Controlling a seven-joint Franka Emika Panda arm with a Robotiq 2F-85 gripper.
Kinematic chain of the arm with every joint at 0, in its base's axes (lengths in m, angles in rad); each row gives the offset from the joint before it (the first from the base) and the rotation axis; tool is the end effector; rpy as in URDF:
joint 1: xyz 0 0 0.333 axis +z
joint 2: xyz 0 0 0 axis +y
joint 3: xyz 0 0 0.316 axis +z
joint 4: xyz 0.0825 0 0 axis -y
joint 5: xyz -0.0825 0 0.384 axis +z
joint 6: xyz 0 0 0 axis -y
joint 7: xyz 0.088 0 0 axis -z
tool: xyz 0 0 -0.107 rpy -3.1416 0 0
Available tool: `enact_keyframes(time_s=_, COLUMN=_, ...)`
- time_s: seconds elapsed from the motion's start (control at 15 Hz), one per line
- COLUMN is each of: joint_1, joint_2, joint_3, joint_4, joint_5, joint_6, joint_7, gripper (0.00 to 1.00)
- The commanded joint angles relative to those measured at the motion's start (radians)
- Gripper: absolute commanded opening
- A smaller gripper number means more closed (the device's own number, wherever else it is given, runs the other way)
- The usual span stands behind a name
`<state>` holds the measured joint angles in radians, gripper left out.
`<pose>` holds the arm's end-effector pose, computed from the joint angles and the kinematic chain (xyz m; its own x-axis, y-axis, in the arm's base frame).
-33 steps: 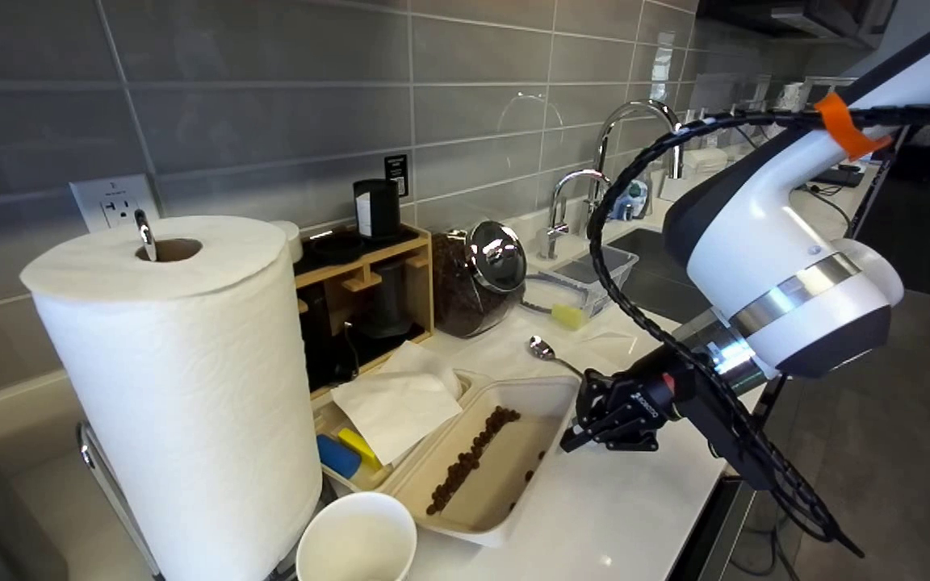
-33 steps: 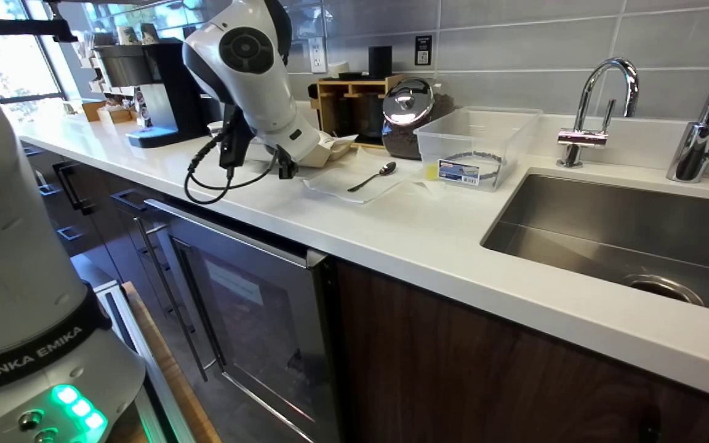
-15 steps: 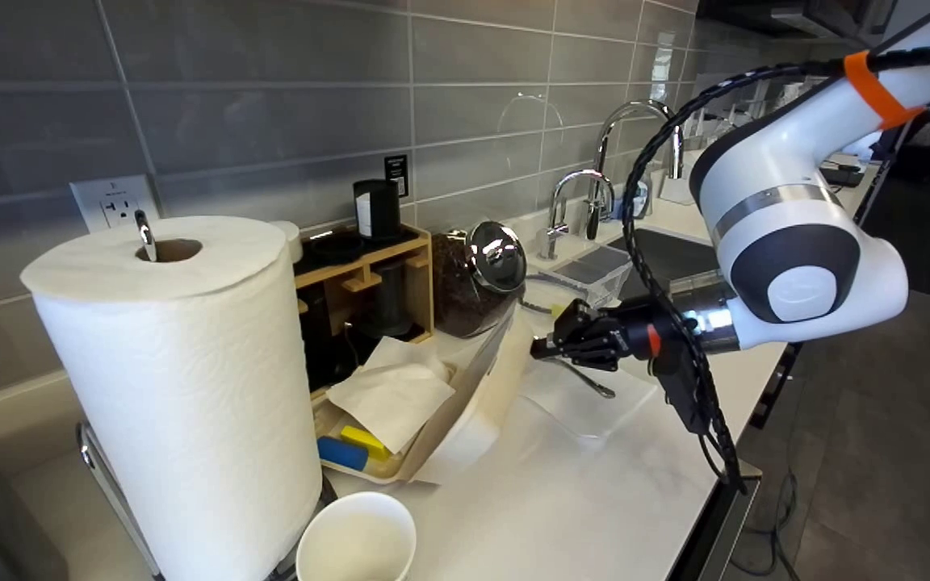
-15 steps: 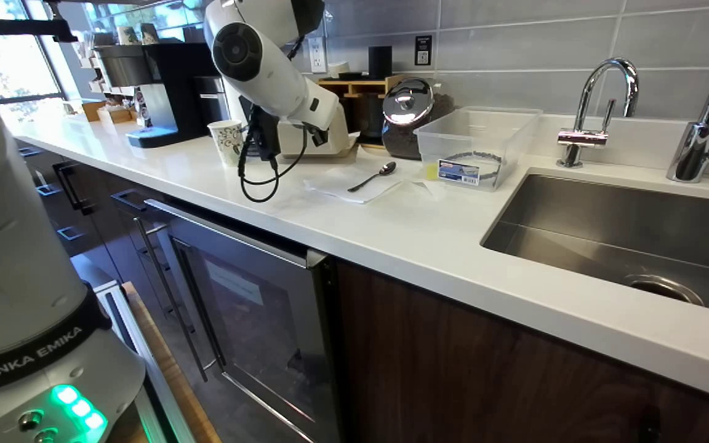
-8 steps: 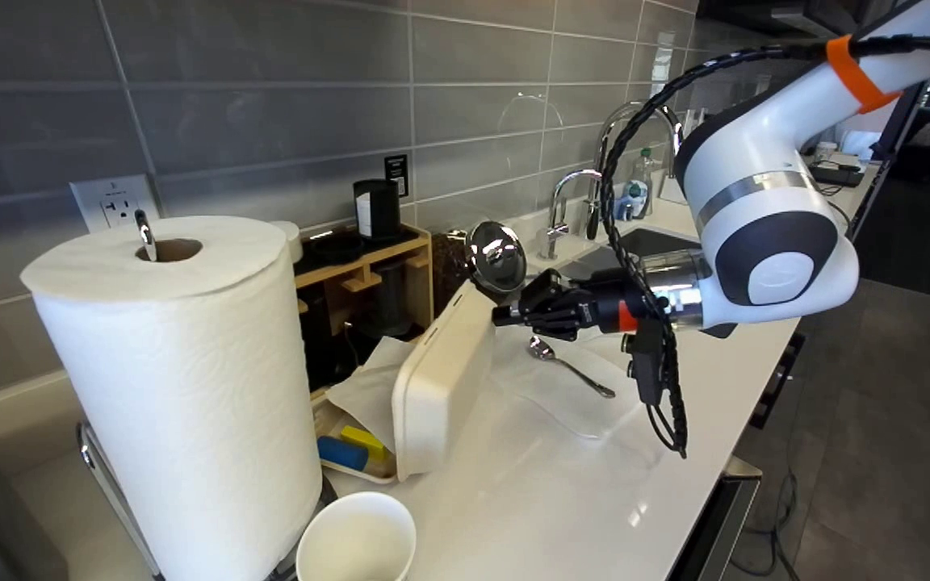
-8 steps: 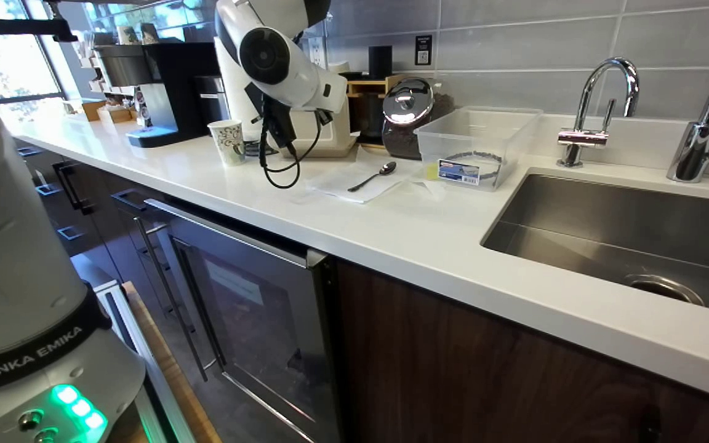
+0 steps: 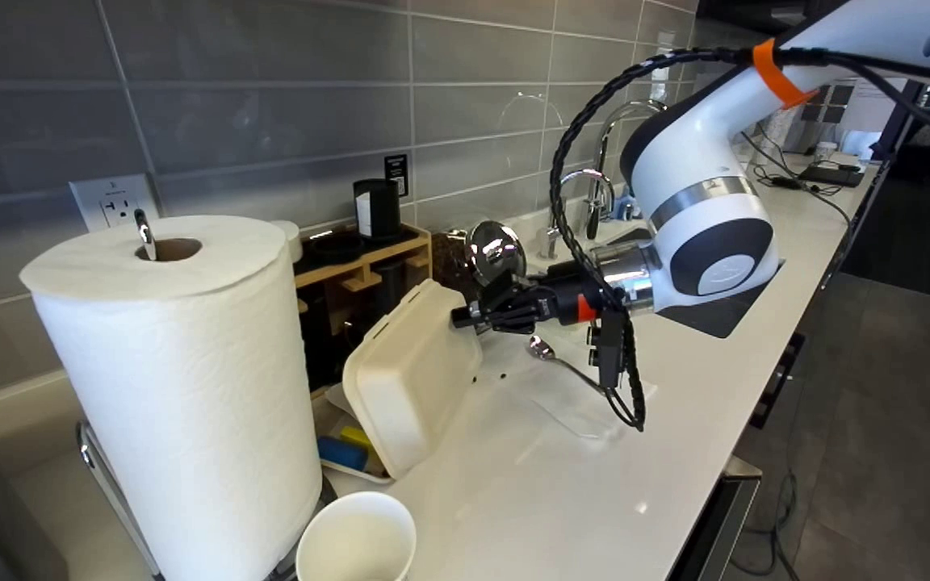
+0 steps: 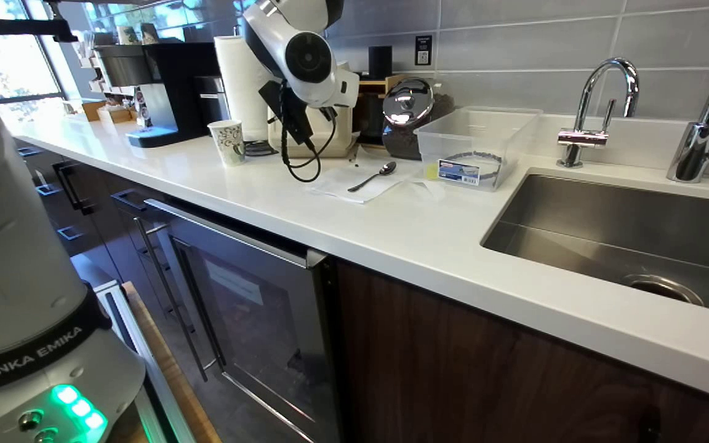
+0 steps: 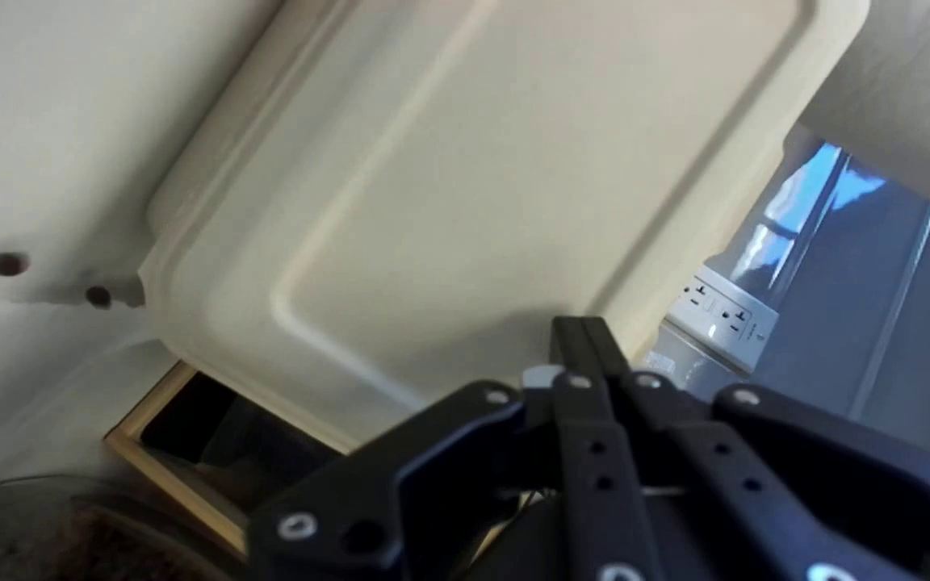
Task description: Close the disposable lunch pack then turn the pack to the right
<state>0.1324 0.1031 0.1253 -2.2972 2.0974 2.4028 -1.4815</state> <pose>0.5117 0.1410 0.3121 0.7729 -0.3802 0.5081 0.2674 -0.5309 -0.8041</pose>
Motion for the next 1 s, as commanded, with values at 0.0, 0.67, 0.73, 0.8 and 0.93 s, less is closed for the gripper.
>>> enact_keyframes(time_s=0.0, joint_1=0.006, joint_2=0.065, joint_3=-0.014, joint_4=0.064, joint_5=-0.099, joint_6=-0.029, joint_7=0.064, gripper=0.0)
enact_keyframes(time_s=0.67, joint_1=0.021, joint_2=0.15, joint_3=-0.023, joint_4=0.188, joint_5=-0.385, joint_6=0.008, joint_7=0.31, gripper=0.0)
enact_keyframes(time_s=0.73, joint_1=0.021, joint_2=0.16, joint_3=-0.025, joint_4=0.206, joint_5=-0.434, joint_6=0.005, joint_7=0.349, gripper=0.0)
enact_keyframes(time_s=0.8, joint_1=0.022, joint_2=0.17, joint_3=-0.027, joint_4=0.227, joint_5=-0.484, joint_6=0.003, joint_7=0.391, gripper=0.0)
enact_keyframes(time_s=0.93, joint_1=0.024, joint_2=0.189, joint_3=-0.029, joint_4=0.266, joint_5=-0.586, joint_6=0.0, joint_7=0.473, gripper=0.0)
